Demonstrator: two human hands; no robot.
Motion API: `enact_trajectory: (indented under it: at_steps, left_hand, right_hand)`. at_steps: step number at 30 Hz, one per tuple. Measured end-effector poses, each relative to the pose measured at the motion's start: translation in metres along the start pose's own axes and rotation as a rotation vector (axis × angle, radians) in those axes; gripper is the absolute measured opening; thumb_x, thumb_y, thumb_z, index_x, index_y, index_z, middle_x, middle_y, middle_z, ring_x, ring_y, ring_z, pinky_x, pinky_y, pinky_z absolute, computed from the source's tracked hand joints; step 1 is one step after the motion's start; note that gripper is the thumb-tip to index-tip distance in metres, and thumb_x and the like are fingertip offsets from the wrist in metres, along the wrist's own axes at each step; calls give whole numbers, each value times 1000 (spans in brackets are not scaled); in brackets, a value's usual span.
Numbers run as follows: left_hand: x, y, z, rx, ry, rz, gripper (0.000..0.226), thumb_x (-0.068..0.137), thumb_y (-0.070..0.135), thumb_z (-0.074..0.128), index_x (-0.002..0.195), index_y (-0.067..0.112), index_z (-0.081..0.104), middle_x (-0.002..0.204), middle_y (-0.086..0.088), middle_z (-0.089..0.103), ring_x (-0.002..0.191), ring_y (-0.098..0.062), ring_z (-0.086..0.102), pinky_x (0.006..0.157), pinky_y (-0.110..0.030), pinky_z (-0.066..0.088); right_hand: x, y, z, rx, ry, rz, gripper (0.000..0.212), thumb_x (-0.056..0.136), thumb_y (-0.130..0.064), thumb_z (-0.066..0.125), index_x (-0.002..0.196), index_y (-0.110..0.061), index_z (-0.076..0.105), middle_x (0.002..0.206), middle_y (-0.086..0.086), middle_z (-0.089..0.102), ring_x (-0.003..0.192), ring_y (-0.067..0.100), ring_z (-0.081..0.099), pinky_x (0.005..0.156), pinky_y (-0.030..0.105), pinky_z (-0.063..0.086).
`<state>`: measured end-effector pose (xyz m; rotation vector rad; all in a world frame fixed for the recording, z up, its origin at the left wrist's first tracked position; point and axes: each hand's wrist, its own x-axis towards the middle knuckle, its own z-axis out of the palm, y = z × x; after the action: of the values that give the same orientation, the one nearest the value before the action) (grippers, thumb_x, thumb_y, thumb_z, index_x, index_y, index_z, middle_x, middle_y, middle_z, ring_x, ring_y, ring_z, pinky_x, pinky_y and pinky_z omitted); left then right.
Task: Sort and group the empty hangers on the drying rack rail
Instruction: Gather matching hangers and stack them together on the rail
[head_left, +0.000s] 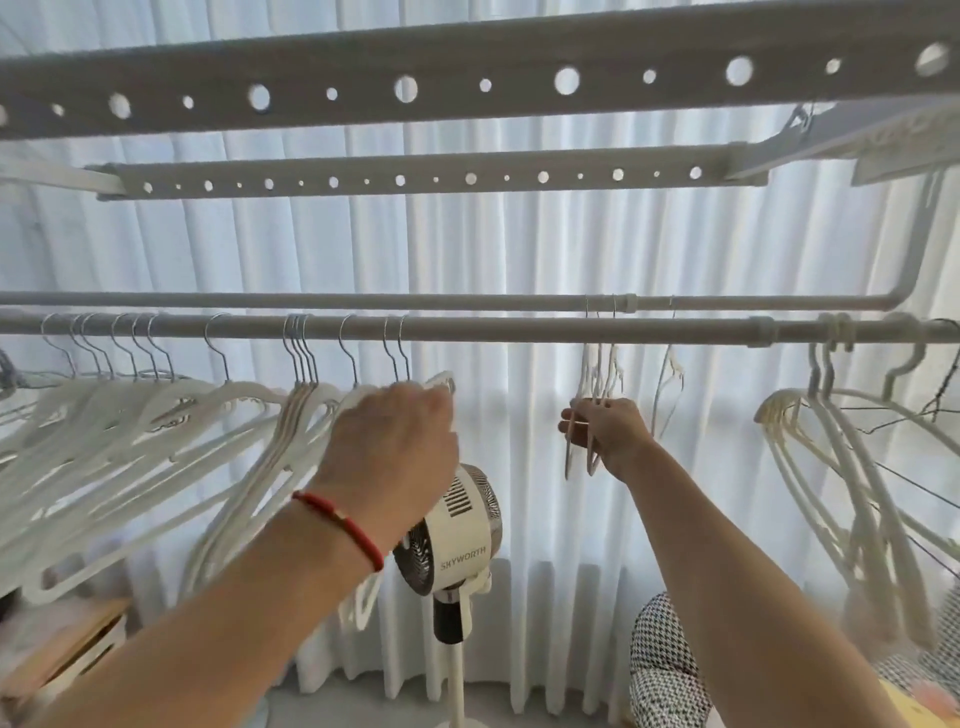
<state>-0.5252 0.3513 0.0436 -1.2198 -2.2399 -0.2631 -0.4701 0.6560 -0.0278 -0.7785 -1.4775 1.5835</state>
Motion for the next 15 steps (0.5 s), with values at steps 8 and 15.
enact_trajectory:
  at_steps: [8, 15]
  left_hand:
    - [101, 118, 100, -890, -372, -301, 43, 104, 35, 37, 118, 4, 64, 116, -15, 68, 105, -31, 64, 87, -36, 51]
    - [132, 148, 140, -1218, -421, -441, 32, 98, 30, 50, 106, 3, 65, 103, -16, 72, 80, -27, 64, 76, -41, 61]
  right_hand:
    - [-14, -5, -3, 1, 82, -38, 35, 109, -27, 42, 103, 1, 61, 92, 16, 73, 67, 23, 75, 55, 26, 57]
    - [-7, -10, -14, -326, 173, -93, 30, 100, -17, 48, 78, -2, 60, 76, 12, 63, 70, 27, 61, 54, 27, 40]
